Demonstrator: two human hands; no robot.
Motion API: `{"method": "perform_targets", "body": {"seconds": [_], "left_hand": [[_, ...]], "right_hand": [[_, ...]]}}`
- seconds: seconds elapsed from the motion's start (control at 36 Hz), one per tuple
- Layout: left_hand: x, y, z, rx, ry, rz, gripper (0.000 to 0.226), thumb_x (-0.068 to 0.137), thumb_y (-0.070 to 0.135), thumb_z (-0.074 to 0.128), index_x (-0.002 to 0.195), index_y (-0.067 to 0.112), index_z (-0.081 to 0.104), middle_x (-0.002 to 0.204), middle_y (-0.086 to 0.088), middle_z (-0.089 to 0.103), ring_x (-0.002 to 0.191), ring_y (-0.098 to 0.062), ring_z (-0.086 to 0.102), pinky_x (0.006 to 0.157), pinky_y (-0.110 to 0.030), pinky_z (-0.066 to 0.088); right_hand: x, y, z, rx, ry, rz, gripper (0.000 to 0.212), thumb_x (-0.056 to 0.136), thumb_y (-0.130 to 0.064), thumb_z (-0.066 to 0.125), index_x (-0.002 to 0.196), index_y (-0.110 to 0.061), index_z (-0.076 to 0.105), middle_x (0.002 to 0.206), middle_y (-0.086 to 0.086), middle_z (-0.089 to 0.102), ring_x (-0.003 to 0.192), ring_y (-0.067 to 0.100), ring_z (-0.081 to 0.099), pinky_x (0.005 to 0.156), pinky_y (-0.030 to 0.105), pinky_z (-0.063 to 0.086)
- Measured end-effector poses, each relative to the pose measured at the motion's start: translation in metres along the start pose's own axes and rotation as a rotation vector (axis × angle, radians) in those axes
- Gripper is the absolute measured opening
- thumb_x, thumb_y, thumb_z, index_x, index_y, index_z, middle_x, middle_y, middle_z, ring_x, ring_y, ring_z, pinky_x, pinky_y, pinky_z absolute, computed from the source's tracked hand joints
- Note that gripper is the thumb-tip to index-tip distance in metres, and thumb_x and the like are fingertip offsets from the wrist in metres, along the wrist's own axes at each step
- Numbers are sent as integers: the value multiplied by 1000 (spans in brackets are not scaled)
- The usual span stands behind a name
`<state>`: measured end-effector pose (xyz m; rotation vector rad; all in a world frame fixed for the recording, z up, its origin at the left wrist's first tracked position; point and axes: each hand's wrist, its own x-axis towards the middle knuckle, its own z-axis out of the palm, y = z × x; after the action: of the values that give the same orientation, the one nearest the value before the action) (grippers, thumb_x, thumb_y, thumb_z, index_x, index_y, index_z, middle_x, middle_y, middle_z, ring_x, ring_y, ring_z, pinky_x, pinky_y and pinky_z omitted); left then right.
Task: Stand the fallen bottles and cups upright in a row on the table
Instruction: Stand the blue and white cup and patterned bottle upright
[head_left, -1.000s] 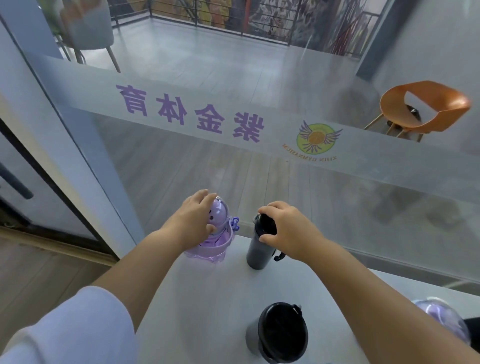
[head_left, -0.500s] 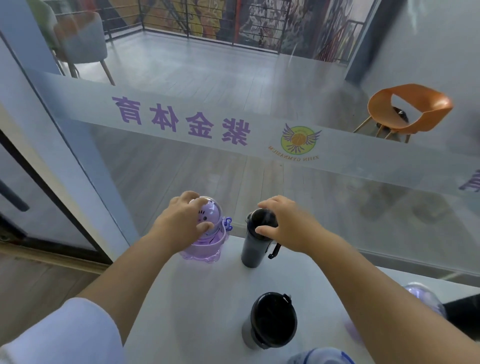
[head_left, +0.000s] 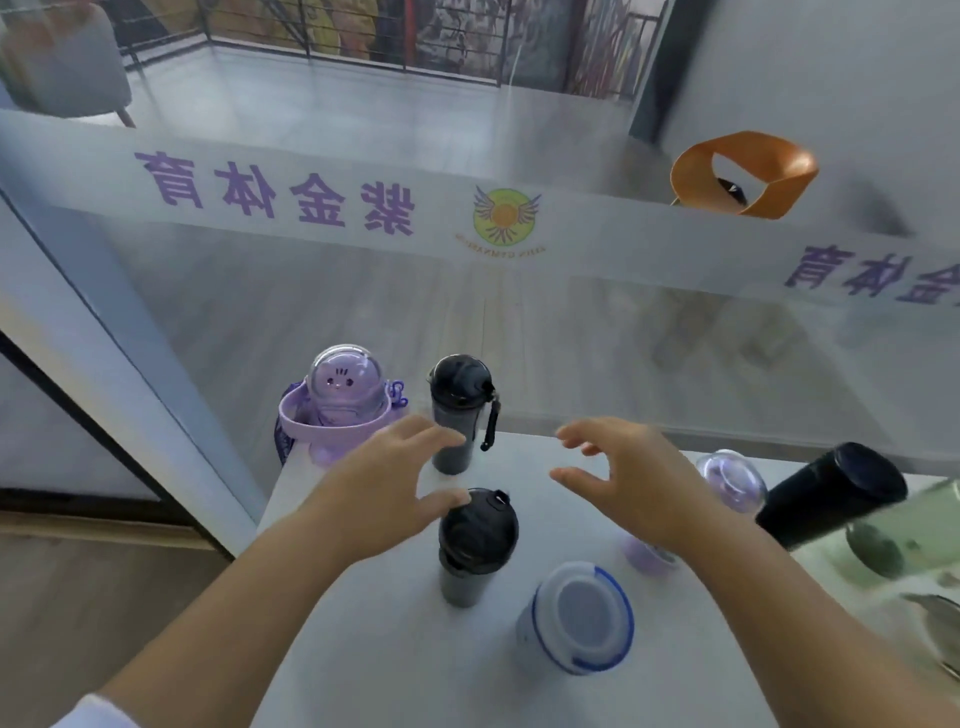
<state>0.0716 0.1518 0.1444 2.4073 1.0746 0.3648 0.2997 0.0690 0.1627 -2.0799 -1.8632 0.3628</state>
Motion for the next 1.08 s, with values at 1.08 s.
{"method": "perform_targets", "body": {"seconds": [1.08], "left_hand": [[45, 44, 49, 125, -258, -20, 62, 78, 26, 68, 135, 20, 45, 133, 2, 46, 117, -26, 47, 98, -38, 44]], "right_hand": [[-18, 39, 0, -163, -444, 53, 55, 77, -28, 67, 127, -13, 50, 124, 9, 50, 107, 30, 55, 89, 42, 50]]}}
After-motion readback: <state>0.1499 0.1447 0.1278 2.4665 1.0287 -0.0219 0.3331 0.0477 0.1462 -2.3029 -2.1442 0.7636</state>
